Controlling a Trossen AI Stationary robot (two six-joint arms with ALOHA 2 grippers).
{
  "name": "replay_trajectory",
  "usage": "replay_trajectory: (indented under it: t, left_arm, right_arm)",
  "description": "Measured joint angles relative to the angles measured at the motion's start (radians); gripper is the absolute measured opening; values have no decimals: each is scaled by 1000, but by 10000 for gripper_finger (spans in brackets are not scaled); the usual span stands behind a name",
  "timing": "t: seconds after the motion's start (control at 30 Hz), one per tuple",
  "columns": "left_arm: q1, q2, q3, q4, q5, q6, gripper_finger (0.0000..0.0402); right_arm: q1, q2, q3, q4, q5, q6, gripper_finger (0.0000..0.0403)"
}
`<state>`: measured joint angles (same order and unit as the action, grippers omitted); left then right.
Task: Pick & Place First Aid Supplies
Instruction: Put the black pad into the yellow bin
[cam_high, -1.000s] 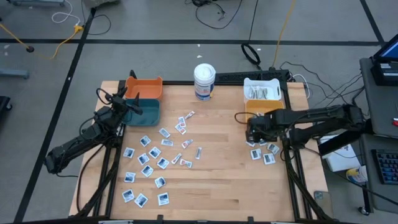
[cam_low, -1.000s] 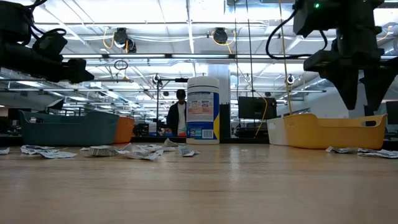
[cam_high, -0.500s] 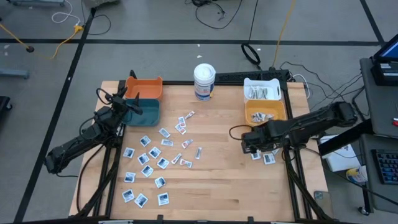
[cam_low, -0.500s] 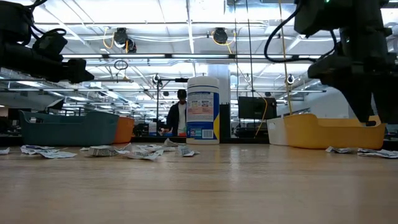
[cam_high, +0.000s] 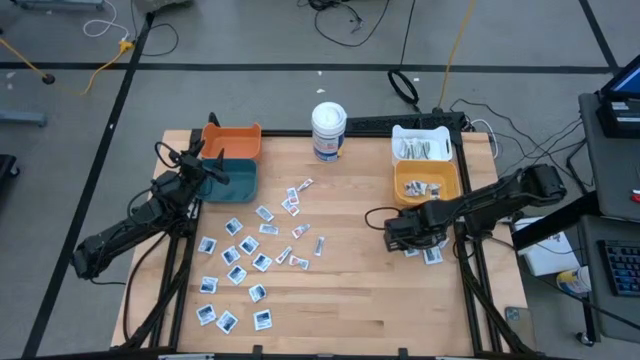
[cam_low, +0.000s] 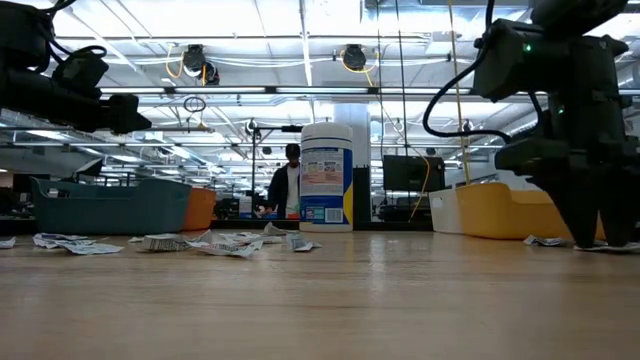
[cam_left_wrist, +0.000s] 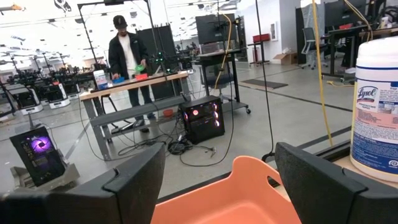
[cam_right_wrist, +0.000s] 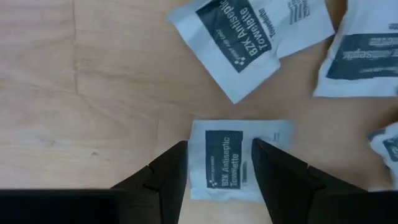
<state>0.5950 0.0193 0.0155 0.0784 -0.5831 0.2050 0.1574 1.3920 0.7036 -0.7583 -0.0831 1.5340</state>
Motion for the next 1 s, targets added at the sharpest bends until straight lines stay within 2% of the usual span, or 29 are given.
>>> replay_trajectory:
  t: [0.17,0.27,0.57,0.77,1.0]
  left_arm:
    - [0,0,0,0,0,0,308]
    - [0,0,0,0,0,0,308]
    - [0,0,0,0,0,0,308]
    - [0,0,0,0,0,0,308]
    - [0,0,0,0,0,0,308]
  right_arm:
    - [0,-4,-33,56,-1,15,170]
    - [0,-3,-43,55,0,16,155]
    - [0,-3,-66,43,0,3,12]
    - [-1,-16,-50,36,-11,-13,7]
    - [-39,-99,49,-101,-35,-41,3]
